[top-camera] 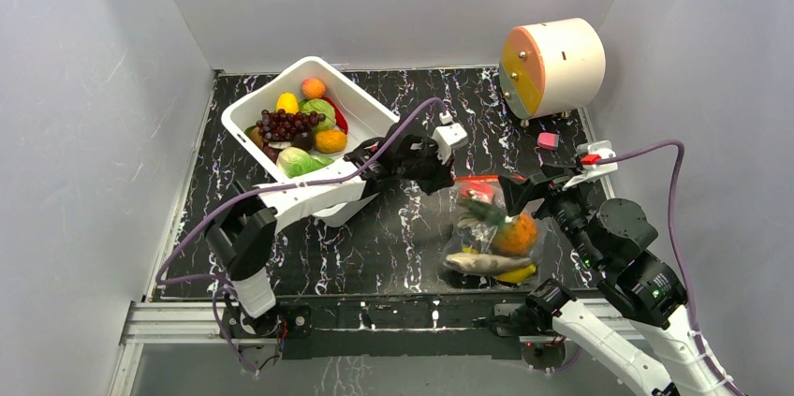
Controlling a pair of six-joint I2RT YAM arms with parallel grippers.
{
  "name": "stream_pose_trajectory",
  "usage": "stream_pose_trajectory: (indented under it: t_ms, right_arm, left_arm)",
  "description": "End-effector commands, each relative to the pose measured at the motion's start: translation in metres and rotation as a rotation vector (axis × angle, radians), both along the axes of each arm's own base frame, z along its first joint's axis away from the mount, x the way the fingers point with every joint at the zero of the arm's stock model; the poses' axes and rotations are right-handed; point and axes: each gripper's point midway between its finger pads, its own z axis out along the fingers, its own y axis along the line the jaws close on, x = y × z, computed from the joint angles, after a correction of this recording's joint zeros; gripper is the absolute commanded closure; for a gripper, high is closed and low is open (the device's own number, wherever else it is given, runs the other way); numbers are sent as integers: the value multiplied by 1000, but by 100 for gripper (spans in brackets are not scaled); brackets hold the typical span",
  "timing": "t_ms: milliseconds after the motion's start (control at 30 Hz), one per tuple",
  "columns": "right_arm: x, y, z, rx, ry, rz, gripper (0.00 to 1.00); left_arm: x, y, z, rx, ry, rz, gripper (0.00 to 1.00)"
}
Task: Place the food in the zip-top bag and seal the zipper
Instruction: Place the zipper food storage bag at the center of the board.
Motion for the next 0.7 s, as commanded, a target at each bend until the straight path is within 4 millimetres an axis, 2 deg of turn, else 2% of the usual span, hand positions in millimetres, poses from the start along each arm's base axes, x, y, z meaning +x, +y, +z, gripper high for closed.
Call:
stream_pose_trajectory:
  t_ms: [0, 33, 167, 333, 433, 667]
  right_arm:
    - [-1, 1, 21, 73, -56, 0, 5]
    - [-1, 0, 20, 71, -50, -1, 2]
    - [0, -6, 16, 78, -23, -45, 2]
    - [3, -21, 12, 142, -5, -143, 2]
    - [0, -29, 18, 181, -15, -179, 2]
    - [-14, -59, 35, 297, -80, -284, 2]
  left_arm:
    - [40, -5, 13, -13, -59, 123, 100]
    - [46, -4, 11, -13, -63, 140, 100]
    - [63, -3, 6, -25, -53, 179, 100]
    - [65, -3, 8, -21, -54, 167, 83]
    - [66, -1, 14, -26, -64, 166, 76]
    - [74, 13, 48, -59, -109, 263, 43]
